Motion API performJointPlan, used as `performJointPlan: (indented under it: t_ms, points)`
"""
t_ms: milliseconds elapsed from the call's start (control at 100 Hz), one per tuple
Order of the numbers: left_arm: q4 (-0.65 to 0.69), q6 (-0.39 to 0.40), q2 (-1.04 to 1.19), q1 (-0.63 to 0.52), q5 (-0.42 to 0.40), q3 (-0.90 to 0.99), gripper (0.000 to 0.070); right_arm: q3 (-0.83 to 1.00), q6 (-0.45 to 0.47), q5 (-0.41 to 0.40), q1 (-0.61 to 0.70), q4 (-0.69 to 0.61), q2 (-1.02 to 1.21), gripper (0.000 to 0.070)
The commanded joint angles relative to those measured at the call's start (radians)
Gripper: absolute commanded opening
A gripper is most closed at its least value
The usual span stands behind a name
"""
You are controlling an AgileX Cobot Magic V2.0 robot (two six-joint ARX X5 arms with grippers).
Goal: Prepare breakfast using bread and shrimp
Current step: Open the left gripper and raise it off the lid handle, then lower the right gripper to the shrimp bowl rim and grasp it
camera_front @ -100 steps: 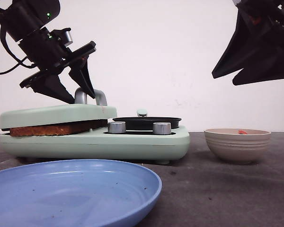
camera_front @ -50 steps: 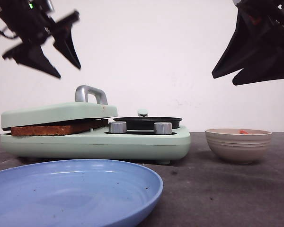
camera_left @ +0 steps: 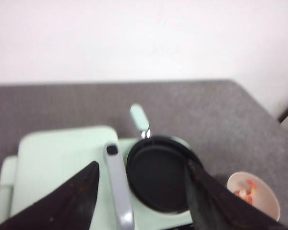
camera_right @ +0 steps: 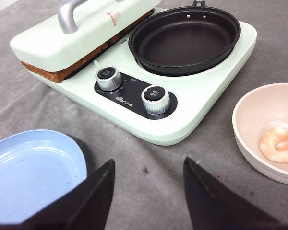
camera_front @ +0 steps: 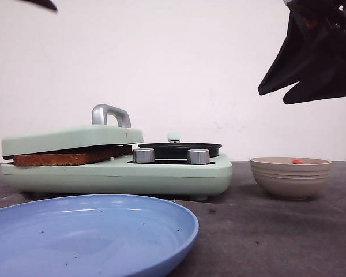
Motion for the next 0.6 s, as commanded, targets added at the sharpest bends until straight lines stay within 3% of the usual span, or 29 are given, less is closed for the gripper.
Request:
performJointPlan:
  t_ms: [0, 260, 380, 540, 590]
  points:
    - [-0.007, 0.032, -0.029, -0.003, -0.002, 0.008, 0.0284, 0.005, 0.017, 0.001, 0.010, 0.010, 0.003, 0.0277]
    - [-0.149, 0.088, -0.151, -0.003, -0.024, -0.018, 0.0284, 0.031, 0.121, 0.002, -0.019, -0.021, 0.003, 0.0278]
    - [-0.152, 0.092, -0.223, -0.003, -0.027, -0.085, 0.0283, 0.067, 0.129, 0.001, -0.067, -0.067, 0.003, 0.0287]
    - [-0.142, 0.092, -0.346, -0.003, -0.037, -0.209, 0.0283, 0.145, 0.115, -0.015, -0.141, -0.165, 0.003, 0.0447]
    - [-0.134, 0.091, -0.388, -0.003, -0.037, -0.252, 0.0283, 0.172, 0.101, -0.029, -0.163, -0.203, 0.004, 0.0464]
